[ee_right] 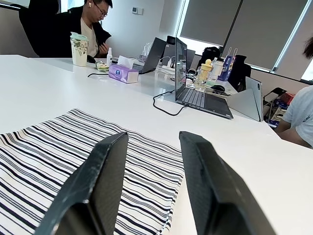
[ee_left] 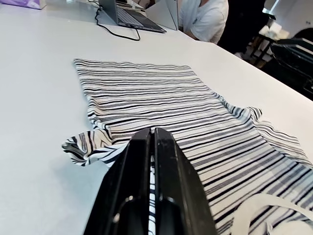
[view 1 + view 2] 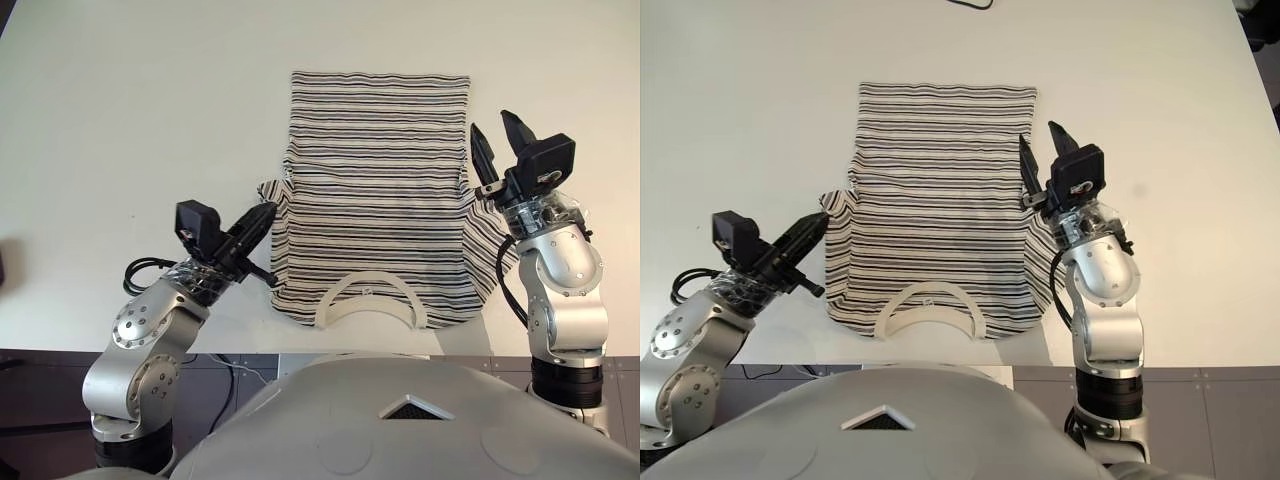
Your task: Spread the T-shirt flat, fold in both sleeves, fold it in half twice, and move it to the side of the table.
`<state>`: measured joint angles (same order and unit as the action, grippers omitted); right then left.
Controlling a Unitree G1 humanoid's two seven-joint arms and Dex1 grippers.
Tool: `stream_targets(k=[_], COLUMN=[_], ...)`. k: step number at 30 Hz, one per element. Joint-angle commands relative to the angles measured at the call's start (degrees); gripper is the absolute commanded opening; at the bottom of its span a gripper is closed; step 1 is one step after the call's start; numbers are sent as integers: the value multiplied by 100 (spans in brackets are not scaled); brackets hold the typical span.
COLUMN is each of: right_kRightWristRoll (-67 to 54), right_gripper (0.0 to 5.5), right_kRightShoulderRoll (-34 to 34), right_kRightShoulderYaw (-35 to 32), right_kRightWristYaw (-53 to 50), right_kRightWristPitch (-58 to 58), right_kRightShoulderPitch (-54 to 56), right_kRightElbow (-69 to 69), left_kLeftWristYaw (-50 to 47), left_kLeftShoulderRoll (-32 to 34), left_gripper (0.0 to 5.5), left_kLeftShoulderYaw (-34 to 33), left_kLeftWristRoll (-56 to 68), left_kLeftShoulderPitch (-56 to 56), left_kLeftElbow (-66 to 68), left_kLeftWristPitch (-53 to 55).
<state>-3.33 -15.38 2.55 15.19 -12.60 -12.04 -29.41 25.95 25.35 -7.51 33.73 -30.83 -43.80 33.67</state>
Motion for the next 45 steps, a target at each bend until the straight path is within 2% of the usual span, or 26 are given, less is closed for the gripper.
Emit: stream_targets(k=[1,6,15,19,22,25,27,34,41,45], right_kRightWristRoll=[66,-38,-54,-27,-18,-63,-109,-134,-192,-341], right_gripper=[192,192,192,192,192,192,192,192,192,192], right_kRightShoulderRoll=[82,259,261,277,226,96,-49,-276,-391,-830], right_kRightShoulderYaw=[55,37,100,121,108,76,121,182,271,315], right_kRightWristYaw=[-66,-143,-62,-68,-22,132,347,702,856,1459], right_kRightWristPitch=[34,-93,-179,-158,-92,-76,-52,15,-35,-46], right_kRightShoulderPitch=[88,236,402,476,490,349,188,161,16,-315], right_kRightElbow=[107,228,380,435,482,399,325,438,412,430], left_kLeftWristYaw=[399,940,1076,1089,1172,1157,1106,705,775,681], left_kLeftShoulderRoll=[535,1066,1425,1232,1095,1022,1070,438,245,172], left_gripper=[12,12,12,51,81,81,81,81,81,81], left_kLeftShoulderYaw=[583,1503,2265,2043,1525,897,771,1530,2057,2121], left_kLeftWristRoll=[-497,-1257,-2404,-2215,-1541,-921,-1082,-2321,-2955,-3179], left_kLeftShoulderPitch=[97,557,939,1038,951,1109,1340,2449,2708,2667], left_kLeftElbow=[22,472,1083,1113,782,754,1198,3067,3854,4084], left_kLeftWristPitch=[-84,-337,-778,-830,-646,-444,-571,-1690,-2244,-2432])
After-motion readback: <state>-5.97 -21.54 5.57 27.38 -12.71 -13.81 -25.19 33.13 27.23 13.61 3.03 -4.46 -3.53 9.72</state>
